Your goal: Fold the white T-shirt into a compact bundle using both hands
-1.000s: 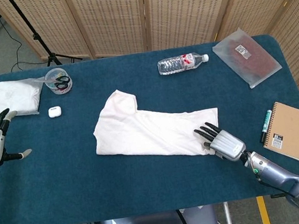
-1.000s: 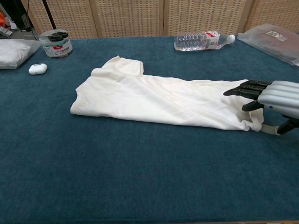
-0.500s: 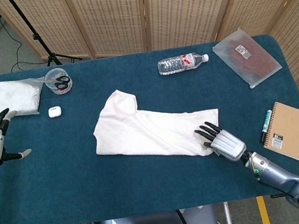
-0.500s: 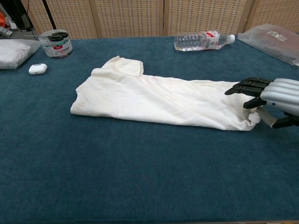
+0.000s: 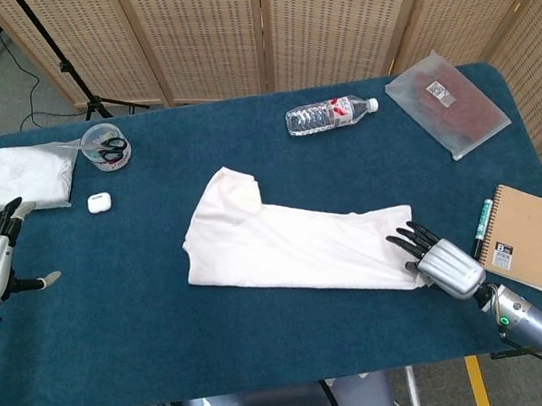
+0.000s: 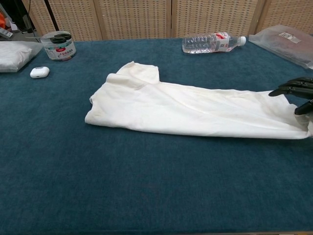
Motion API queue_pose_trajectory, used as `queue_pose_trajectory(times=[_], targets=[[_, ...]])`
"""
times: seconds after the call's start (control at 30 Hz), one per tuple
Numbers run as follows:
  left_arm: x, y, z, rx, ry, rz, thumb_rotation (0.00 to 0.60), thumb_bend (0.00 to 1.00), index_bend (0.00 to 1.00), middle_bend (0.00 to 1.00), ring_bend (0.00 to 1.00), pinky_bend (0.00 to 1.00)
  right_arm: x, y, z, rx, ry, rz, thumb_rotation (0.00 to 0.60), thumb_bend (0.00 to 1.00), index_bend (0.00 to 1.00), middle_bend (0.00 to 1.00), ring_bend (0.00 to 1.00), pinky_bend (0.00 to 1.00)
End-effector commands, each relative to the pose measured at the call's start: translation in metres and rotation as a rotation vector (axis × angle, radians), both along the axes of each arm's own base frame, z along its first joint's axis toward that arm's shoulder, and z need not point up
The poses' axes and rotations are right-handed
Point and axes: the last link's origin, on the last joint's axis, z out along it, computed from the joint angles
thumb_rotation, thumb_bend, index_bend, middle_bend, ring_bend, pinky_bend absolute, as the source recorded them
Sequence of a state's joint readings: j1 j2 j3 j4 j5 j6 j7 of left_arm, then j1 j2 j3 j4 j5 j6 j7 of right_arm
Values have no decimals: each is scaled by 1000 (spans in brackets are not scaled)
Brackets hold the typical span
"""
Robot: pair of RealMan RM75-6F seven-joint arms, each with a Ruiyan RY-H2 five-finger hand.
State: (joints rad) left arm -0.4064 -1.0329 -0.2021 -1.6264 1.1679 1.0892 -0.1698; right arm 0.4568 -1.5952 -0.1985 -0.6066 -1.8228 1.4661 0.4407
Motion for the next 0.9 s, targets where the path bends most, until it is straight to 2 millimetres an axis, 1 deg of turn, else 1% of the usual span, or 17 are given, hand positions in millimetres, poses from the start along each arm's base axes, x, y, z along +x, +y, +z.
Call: queue_pose_trajectory(times=[0.03, 0.27, 0.37, 0.63, 0.77, 0.9], targets=[[0, 0, 0, 1, -1, -1, 600, 0, 0, 0, 0, 0, -6, 3, 7, -13, 10, -6, 600, 878, 694, 105, 0, 0], [0, 0, 1, 4, -6, 1, 600, 0, 0, 0, 0, 0, -32, 20, 32, -31, 71, -55, 600, 878, 698, 105, 0, 0], [0, 0, 1, 4, -6, 1, 600, 0, 0, 0, 0, 0, -43, 30, 47, -49, 95, -77, 600, 878, 699, 105, 0, 0], [0, -1, 0, 0, -4, -2, 600, 0, 0, 0, 0, 0, -63, 50, 72, -92, 120, -144, 600, 878, 700, 105, 0, 0], [1, -1, 0, -4, -5, -5, 600, 0, 0, 0, 0, 0, -67, 56, 77, -106, 118, -165, 600, 880, 701, 105, 0, 0], [2, -1, 0, -7, -11, -9, 600, 0, 0, 0, 0, 0, -57, 49, 73, -110, 76, -145, 600, 878, 701, 105, 0, 0]])
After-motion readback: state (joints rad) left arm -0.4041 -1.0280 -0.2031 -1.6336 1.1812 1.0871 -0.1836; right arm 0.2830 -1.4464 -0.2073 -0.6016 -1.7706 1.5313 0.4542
